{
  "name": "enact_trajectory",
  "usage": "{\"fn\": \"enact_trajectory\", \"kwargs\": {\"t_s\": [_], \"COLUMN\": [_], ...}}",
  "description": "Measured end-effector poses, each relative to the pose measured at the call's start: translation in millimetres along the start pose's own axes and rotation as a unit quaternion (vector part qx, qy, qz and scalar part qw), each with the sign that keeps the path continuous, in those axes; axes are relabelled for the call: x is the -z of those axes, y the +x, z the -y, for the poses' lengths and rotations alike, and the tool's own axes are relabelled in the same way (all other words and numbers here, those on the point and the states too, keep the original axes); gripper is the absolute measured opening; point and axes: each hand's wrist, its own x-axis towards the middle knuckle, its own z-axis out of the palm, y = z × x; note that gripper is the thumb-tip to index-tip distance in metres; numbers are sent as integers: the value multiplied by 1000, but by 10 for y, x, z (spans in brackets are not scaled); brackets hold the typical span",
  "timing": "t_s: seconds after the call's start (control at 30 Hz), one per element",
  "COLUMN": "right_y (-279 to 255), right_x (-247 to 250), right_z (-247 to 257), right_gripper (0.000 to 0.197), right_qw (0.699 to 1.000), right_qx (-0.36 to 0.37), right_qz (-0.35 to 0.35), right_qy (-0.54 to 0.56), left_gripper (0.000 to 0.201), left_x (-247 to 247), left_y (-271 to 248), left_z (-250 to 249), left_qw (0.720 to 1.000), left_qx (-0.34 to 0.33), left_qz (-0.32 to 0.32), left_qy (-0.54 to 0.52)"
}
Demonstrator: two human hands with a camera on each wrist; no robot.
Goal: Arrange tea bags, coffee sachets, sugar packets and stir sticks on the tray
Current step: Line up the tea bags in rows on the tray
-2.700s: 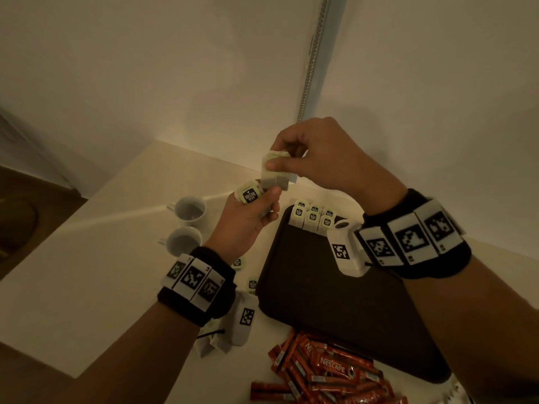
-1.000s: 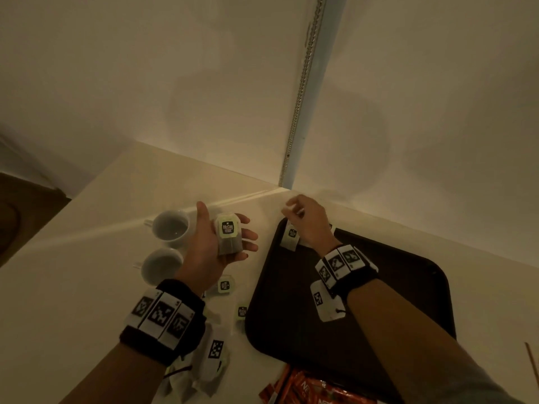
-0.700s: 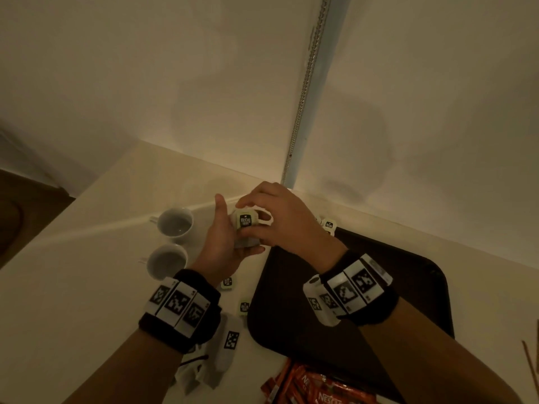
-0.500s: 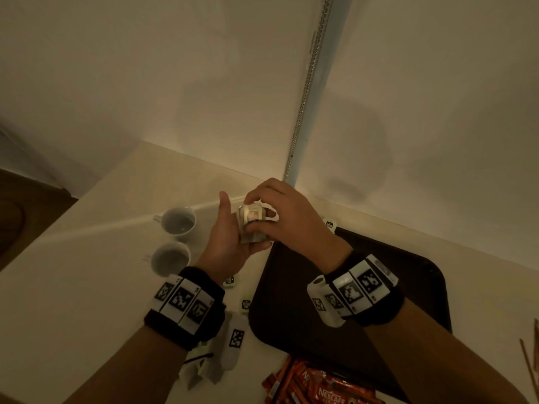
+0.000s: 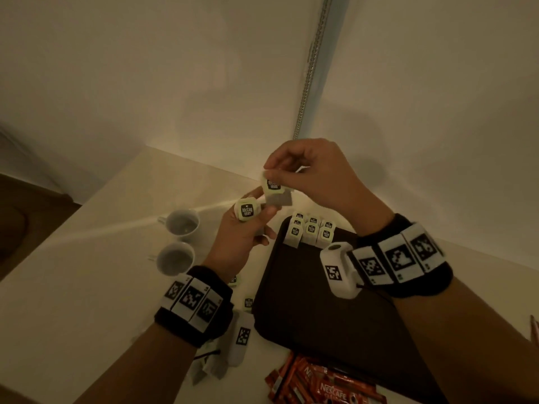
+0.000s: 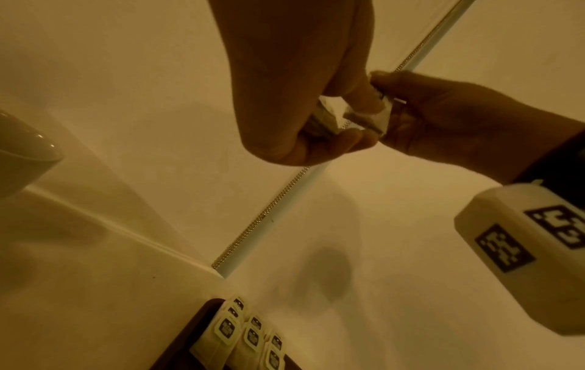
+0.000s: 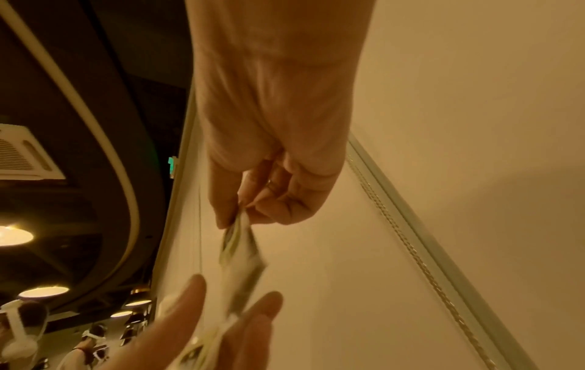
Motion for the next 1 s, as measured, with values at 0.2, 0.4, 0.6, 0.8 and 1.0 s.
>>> {"fn": "enact_trajectory", "kwargs": {"t_s": [0.2,0.4,0.6,0.8,1.0], "right_y": [5,-33,-65,-79,-174], "right_x": [47,66,89,116,225], "right_z": [210,149,132,38,-264], "right_gripper": [9,11,13,13,12], "right_qw": [999,1000,999,998,995], "right_qx": [33,18,-13,-37,-81], "right_qz": [13,-10,-16,-10,-4], "right_qy": [-28,-6,36,59,50], "left_gripper": [23,20,26,24,38], "left_x": [-112,-127,-129,-137,-23], "left_y": [-8,-6,-16,-30,6], "left_z": [-23,-66,-73,-59,-38], "left_qw": [999,999,999,999,999], "left_qx": [-16,-32,-40,-35,38], "left_qz": [17,7,14,-5,-36], "left_qy": [-24,-19,-12,2,6]}}
